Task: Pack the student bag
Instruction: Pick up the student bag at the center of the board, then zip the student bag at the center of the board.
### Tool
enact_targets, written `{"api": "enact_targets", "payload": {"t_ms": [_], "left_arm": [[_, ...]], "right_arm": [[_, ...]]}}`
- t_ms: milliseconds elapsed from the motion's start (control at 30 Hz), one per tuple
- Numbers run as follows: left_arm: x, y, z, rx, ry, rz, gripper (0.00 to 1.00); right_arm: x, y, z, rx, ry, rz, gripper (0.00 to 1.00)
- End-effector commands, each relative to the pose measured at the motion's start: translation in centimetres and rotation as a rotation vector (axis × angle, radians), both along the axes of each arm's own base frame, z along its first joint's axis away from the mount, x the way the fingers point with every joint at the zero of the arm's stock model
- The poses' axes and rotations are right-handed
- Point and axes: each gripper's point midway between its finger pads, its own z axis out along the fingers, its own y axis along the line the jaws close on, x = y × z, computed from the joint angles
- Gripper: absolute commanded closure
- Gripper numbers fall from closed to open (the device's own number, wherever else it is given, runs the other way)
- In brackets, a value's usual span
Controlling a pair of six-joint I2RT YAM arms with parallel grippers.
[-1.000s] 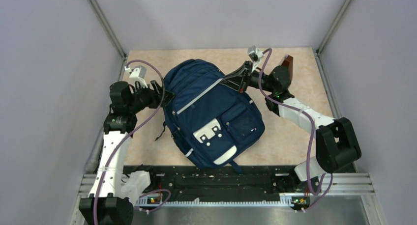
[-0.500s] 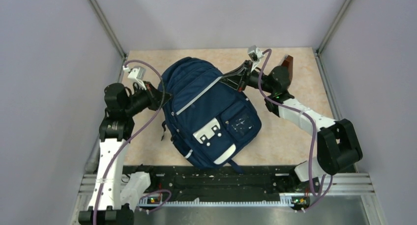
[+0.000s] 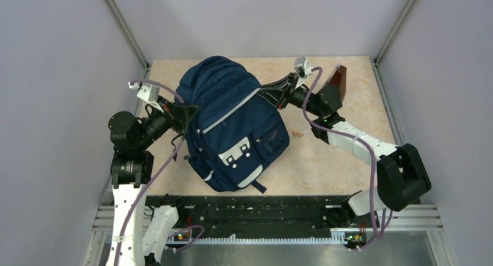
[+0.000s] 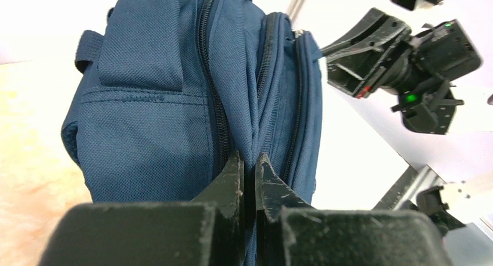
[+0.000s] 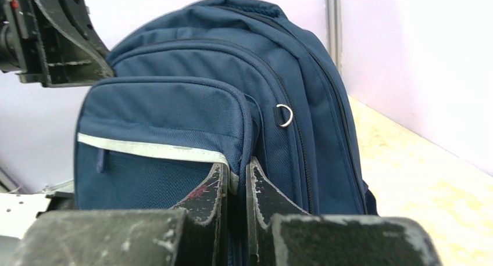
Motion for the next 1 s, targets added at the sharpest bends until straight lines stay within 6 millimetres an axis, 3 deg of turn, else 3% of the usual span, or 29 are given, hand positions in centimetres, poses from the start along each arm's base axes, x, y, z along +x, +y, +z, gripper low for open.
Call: {"api": "enact_targets", "payload": {"t_ms": [0,133,233,333,467,567,733,967], "left_arm": [[-3.6,-1.7,8.2,-0.007,-0.389,-0.131,1.0],[-4.6,-2.8,7.7,0.004,-0.401,-0.196,1.0],[-4.5,-3.3,7.0,-0.009,-0.378,-0.213,1.0],[-4.2,-3.4,6.5,-0.032,-0.366,-0.214,1.0],[-4.1,-3.5,6.2,-0.045,-0.358,-0.226,1.0],[-4.0,-3.4,6.0,-0.043,-0.357,-0.215,1.0],[-3.7,-3.0,5.1,-0.019,-0.347,-0.178,1.0],[-4.0,-3.2,5.0,-0.034,-0.347,-0.195,1.0]], "right_arm": [[0.3,-1.2,-0.3,0.065,-0.062,-0.103,0.97],[0.8,-3.0,-3.2,0.042,-0.009,-0.225,0.84],[1.2,-4.4,-5.2,-0.011,0.041,-0.315,0.57],[1.3,-6.1,-7.5,-0.081,0.101,-0.407,0.39],[0.2,-8.5,-8.6,-0.124,0.13,-0.49,0.34],[-1.2,-9.1,-8.5,-0.11,0.135,-0.49,0.34],[-4.7,-6.5,-7.1,-0.072,0.09,-0.396,0.34],[-10.0,1.3,-4.0,-0.042,-0.041,-0.247,0.46]]}}
